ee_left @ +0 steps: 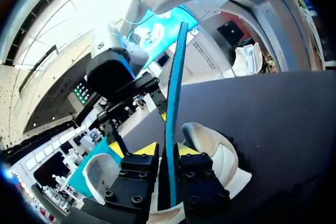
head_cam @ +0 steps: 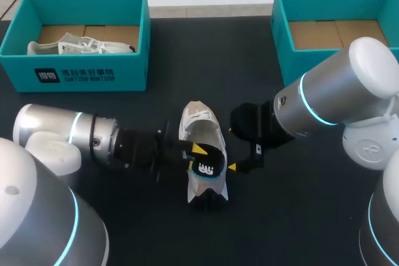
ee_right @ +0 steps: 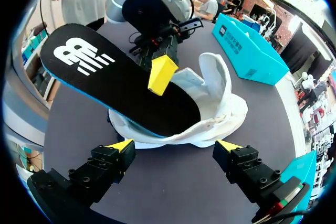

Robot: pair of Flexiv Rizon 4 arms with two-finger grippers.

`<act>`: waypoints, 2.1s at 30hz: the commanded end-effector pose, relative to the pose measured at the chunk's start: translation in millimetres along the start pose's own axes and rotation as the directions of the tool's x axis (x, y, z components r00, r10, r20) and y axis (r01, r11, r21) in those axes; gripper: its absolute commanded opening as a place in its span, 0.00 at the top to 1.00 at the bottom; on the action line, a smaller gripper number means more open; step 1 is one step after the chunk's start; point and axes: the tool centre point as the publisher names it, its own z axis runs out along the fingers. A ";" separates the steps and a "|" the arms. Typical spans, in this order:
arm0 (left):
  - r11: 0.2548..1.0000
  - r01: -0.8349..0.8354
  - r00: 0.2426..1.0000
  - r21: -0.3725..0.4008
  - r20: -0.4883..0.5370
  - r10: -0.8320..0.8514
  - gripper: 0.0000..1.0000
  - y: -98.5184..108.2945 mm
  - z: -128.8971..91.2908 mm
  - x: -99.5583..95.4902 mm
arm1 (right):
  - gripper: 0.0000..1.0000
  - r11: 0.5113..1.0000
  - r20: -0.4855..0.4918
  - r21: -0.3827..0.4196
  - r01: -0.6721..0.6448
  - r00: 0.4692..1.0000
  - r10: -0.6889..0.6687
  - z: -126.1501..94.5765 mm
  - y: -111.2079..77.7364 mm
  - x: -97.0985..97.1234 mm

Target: Take the shoe out of the shoebox, open the shoe tongue, remove and reinsert the insole, then place the shoe into the shoebox

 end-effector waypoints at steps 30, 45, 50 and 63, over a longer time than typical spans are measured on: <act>0.998 -0.068 0.997 -0.017 0.034 0.068 0.37 10.2 -5.4 1.6 | 0.00 1.000 0.003 0.000 0.000 1.000 0.000 1.3 0.2 1.4; 0.998 -0.055 0.998 0.014 0.020 0.054 1.00 -6.0 -1.5 10.0 | 0.00 1.000 0.003 0.000 0.000 1.000 0.000 1.3 0.2 1.4; 0.997 -0.073 0.997 0.018 0.016 0.073 1.00 9.8 0.7 9.5 | 0.00 1.000 0.003 0.000 0.000 1.000 0.000 1.3 0.2 1.4; 0.995 -0.095 0.995 -0.012 0.042 0.095 0.64 27.2 -2.6 -3.3 | 0.00 1.000 0.003 0.000 0.000 1.000 0.000 1.3 0.2 1.4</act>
